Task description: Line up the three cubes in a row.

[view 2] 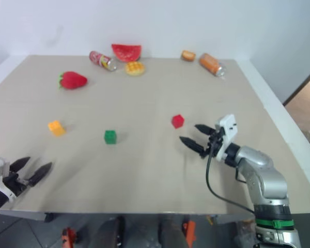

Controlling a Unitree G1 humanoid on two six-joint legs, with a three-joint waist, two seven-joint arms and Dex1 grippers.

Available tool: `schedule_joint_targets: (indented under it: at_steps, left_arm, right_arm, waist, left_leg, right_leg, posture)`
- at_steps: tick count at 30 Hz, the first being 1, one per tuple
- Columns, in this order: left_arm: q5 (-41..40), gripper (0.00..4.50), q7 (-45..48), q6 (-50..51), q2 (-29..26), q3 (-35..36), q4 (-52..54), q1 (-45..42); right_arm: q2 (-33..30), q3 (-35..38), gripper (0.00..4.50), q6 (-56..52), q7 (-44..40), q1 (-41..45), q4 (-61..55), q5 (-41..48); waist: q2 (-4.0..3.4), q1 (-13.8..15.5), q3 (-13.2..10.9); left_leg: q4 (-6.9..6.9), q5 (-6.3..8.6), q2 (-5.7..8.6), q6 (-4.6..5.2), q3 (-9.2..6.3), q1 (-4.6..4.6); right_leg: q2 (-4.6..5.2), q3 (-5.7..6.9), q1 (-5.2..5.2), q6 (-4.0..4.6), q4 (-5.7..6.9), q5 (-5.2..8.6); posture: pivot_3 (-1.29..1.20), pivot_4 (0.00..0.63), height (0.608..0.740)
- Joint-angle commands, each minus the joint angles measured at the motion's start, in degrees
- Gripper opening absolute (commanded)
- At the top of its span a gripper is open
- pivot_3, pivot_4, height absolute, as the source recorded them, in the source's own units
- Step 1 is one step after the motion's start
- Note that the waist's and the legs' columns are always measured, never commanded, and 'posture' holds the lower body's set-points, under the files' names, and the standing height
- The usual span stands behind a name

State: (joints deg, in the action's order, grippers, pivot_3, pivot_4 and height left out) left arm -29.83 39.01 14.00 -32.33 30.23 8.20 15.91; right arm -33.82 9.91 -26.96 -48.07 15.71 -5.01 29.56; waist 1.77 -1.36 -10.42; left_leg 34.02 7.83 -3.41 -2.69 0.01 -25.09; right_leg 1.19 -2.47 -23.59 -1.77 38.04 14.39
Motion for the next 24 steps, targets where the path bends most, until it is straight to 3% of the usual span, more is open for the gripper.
schedule_joint_targets:
  at_steps: [1, 11, 24]
  left_arm:
    - [0.7, 4.45, 0.6, -2.9, -0.5, 1.4, -1.8, -1.3]
    - [1.6, 4.45, 2.9, -4.4, -1.8, -1.6, 0.3, -4.7]
    - [-2.3, 4.45, 10.1, 2.2, -6.9, -12.7, 14.9, -11.7]
  right_arm:
    - [0.5, 0.9, 4.5, 1.3, 0.9, 0.4, -0.7, 0.1]
    - [4.4, -0.3, 4.5, 5.5, 10.7, 2.5, 3.5, -7.3]
    - [8.8, -4.5, 4.5, 11.8, 10.9, 9.2, 17.8, -12.1]
  waist:
    - [0.0, 0.0, 0.0]
    - [0.02, 0.0, 0.0]
    - [0.01, 0.0, 0.0]
  left_leg:
    - [0.0, 0.0, 0.0, 0.0, 0.0, 0.0]
    - [0.04, 0.0, -0.03, 0.0, 0.07, 0.0]
    - [0.1, 0.0, -0.08, 0.01, 0.1, 0.02]
  right_leg:
    - [0.0, 0.0, 0.0, 0.0, 0.0, 0.0]
    - [-0.05, -0.08, -0.02, -0.02, 0.01, -0.04]
    - [-0.22, -0.24, 0.02, -0.11, 0.02, -0.14]
  posture:
    - [0.0, 0.15, 0.74]
    - [0.0, 0.15, 0.74]
    - [0.0, 0.15, 0.74]
